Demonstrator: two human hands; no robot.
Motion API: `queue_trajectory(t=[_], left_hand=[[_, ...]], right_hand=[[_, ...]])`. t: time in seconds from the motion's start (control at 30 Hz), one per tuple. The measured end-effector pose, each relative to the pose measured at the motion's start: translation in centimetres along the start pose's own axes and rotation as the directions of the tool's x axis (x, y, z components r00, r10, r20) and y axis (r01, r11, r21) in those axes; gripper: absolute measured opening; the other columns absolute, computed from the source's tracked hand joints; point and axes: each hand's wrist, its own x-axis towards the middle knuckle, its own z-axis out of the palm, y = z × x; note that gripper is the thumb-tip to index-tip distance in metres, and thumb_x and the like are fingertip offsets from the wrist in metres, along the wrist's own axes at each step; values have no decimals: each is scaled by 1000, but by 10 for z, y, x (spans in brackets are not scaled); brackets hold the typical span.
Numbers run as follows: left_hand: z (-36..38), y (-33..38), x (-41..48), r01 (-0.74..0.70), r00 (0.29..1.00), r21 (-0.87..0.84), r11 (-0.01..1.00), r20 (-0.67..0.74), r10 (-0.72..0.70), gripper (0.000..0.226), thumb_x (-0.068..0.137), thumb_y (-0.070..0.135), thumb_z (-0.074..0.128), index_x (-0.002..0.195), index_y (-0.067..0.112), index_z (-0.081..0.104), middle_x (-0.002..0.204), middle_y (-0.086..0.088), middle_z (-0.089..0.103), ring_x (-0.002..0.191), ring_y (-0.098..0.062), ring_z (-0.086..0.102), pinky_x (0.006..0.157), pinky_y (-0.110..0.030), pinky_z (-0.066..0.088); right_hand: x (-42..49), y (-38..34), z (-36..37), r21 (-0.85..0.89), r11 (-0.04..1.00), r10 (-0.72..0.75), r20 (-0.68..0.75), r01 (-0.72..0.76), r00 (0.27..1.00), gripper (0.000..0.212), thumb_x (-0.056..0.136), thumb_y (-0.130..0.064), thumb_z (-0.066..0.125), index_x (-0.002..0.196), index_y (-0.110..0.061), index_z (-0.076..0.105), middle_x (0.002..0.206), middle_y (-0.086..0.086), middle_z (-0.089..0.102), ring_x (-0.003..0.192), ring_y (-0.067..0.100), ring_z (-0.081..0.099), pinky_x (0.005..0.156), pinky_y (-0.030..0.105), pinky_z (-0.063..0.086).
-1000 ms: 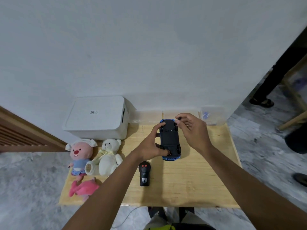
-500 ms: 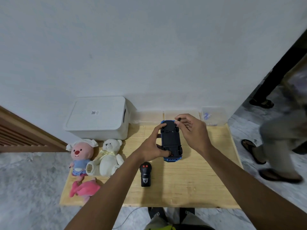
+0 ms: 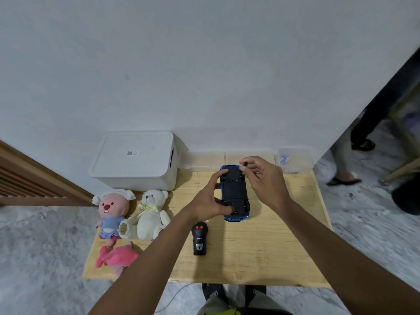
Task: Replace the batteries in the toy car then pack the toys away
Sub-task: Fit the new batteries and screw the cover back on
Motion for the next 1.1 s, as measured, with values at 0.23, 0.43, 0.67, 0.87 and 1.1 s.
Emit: queue_trajectory(t=[0.23, 0.43, 0.67, 0.87, 1.1], left_hand=[[3, 3, -2, -8, 1000, 34, 999, -7, 8, 106, 73, 12, 85, 149, 55, 26, 145, 3, 47, 112, -24, 69, 96, -50, 59], [3, 4, -3, 3, 1000, 32, 999, -13, -3, 105, 72, 13, 84, 148, 57, 27, 142, 1, 51, 106, -28, 72, 95, -51, 59], [2, 3, -5, -8, 1000, 27, 1000, -9, 8, 105, 73, 13, 85, 149, 56, 27, 144, 5, 50, 110, -19, 70, 96, -49, 59], [1, 0, -7, -14, 1000, 31, 999, -11, 14, 106, 73, 13, 85, 149, 56, 26, 143, 2, 52, 113, -22, 68, 96, -49, 59], [-3, 0, -9, -18, 1000, 28, 999, -11, 19, 105, 74, 12, 84, 149, 56, 26, 143, 3, 52, 111, -18, 70, 96, -47, 59]], right_hand=[[1, -4, -1, -141, 981, -132, 14, 132, 991, 24, 95, -18, 68, 119, -21, 73, 103, -7, 76, 92, 2, 70, 85, 13, 55], [4, -10, 2, -62, 996, -64, -2, 64, 998, 11, 93, -19, 71, 102, -21, 77, 96, -14, 75, 88, 1, 68, 74, 15, 54], [5, -9, 0, -65, 992, -107, 33, 109, 994, 20, 94, -20, 69, 111, -22, 78, 105, -11, 75, 91, 6, 69, 75, 19, 57], [11, -12, 0, -12, 1000, -15, -32, 15, 999, 2, 87, -18, 77, 89, -20, 76, 86, -13, 74, 81, 5, 67, 68, 16, 54], [5, -12, 0, -26, 997, -79, 24, 79, 997, 20, 94, -16, 70, 112, -19, 77, 104, -16, 74, 93, -4, 70, 83, 11, 54]])
